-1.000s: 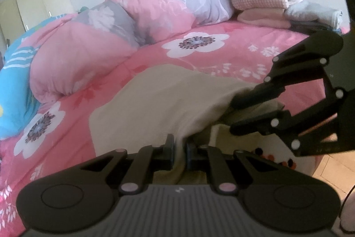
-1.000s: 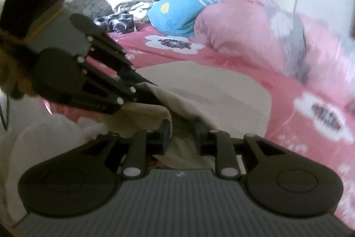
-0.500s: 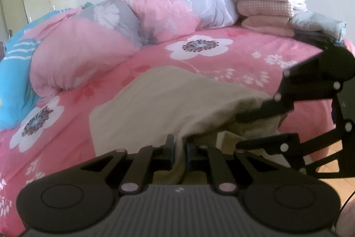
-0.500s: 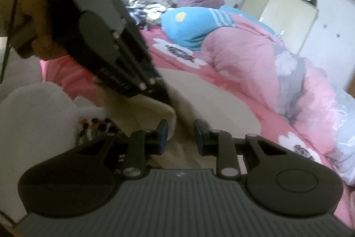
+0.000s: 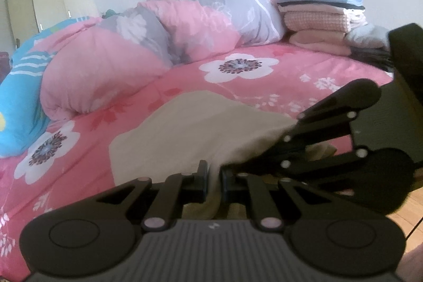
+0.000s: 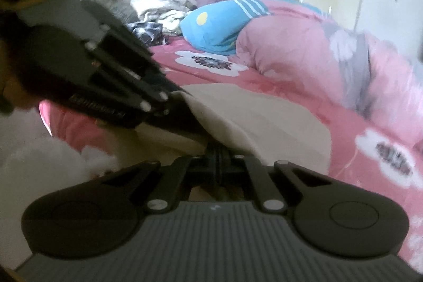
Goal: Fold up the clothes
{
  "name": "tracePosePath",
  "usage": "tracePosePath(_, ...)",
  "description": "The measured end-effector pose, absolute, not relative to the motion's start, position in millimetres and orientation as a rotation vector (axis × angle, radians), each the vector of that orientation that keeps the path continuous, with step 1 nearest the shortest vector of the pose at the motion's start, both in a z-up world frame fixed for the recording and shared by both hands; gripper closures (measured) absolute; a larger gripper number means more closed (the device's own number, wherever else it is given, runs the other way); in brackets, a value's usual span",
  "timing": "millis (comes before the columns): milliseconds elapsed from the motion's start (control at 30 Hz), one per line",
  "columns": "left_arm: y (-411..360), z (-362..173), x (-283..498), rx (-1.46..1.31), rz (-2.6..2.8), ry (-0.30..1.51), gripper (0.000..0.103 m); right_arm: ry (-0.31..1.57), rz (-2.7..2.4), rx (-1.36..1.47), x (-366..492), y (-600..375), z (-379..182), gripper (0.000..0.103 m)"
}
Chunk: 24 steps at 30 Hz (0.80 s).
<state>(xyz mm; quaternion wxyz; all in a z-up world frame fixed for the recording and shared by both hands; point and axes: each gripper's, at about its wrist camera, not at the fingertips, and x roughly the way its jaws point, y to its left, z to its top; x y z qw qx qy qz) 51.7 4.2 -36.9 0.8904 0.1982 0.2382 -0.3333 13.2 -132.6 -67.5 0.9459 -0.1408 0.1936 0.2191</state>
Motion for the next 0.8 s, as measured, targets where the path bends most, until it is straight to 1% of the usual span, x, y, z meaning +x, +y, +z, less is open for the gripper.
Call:
tracePosePath(200,2.7,-44.6,46.7,0.435,-0.706,0.52,0.084,0.478,0.397,-0.154,28.7,-142.2,-73.0,0.103)
tracePosePath(233,1.8,-45.4,45.7,0.443,-0.708,0.52,0.08,0.485,0.398,-0.134,29.7,-143.5,-73.1,0.103)
tracePosePath(267,0.5,-46.1,45.0,0.452,-0.707,0.518,0.079,0.49,0.399,-0.122,30.5,-144.2,-73.2,0.103)
tracePosePath(433,-6.6,-51.9,48.3,0.488,-0.681,0.53,0.078,0.508,0.412,-0.079,32.0,-149.1,-71.4,0.103)
tracePosePath(633,-8.2,-52.8,50.5,0.486,-0.671,0.533,0.079,0.498,0.453,-0.094,9.8,-165.9,-60.3,0.099)
tracePosePath(700,-8.3,-53.0,50.2,0.486,-0.67,0.533,0.079,0.484,0.471,-0.098,-0.8,-174.1,-55.2,0.093)
tracePosePath(767,-8.5,-52.5,50.1,0.487,-0.67,0.534,0.079,0.44,0.484,-0.13,-13.1,-179.7,-50.0,0.072)
tracePosePath(800,-8.7,-52.2,50.1,0.488,-0.67,0.534,0.079,0.41,0.488,-0.156,-17.7,-180.8,-47.8,0.066)
